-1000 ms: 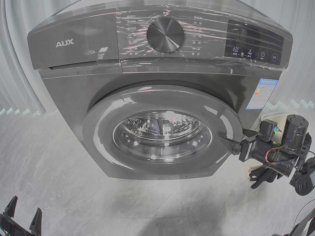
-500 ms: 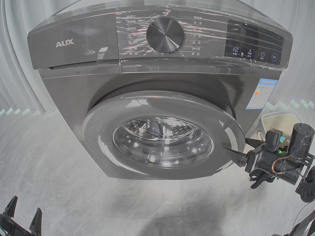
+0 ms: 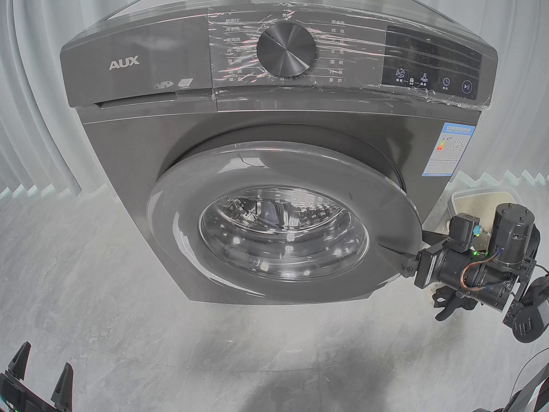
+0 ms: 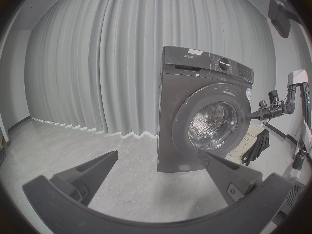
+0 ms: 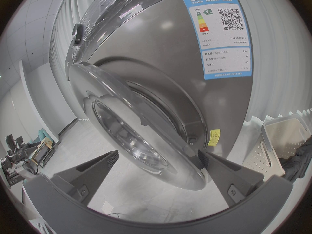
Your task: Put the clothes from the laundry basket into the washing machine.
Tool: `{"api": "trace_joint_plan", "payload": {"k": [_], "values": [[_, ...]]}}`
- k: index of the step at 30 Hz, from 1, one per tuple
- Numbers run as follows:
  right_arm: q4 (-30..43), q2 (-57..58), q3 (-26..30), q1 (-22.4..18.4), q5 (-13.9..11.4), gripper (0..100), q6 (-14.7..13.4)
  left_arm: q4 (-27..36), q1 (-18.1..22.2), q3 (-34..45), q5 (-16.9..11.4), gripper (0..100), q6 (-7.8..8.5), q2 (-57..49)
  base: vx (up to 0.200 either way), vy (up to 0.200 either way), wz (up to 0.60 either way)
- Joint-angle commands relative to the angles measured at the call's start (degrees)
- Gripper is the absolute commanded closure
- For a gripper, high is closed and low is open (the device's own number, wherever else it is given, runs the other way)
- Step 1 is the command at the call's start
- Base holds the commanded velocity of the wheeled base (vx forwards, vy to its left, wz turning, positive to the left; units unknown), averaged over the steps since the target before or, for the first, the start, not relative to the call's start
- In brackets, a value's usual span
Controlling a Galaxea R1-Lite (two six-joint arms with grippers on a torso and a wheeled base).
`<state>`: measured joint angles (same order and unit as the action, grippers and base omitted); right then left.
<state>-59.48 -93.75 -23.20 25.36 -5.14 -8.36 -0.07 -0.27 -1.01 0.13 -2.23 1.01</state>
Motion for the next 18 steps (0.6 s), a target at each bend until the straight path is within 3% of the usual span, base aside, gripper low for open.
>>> {"api": "trace_joint_plan", "payload": {"k": [1,10,16,18], "values": [[0.33,2.69,3.51,1.45,-0.3,0,-0.07,-0.01,0.0,0.92,-0.05,0,0.03,-0.92,0.0,0.0,0.0],[-0.02,2.69,2.54,1.1,-0.22,0,-0.07,-0.01,0.0,0.92,0.04,0,0.12,-0.92,0.0,0.0,0.0],[-0.29,0.32,2.54,1.89,-0.13,0,-0.07,-0.01,0.0,0.92,0.04,0,0.03,-0.92,-0.2,0.0,0.0],[-0.2,0.41,2.9,2.86,-0.13,0,-0.07,-0.01,0.0,0.92,0.04,0,0.03,-0.92,0.0,0.0,0.0]]}}
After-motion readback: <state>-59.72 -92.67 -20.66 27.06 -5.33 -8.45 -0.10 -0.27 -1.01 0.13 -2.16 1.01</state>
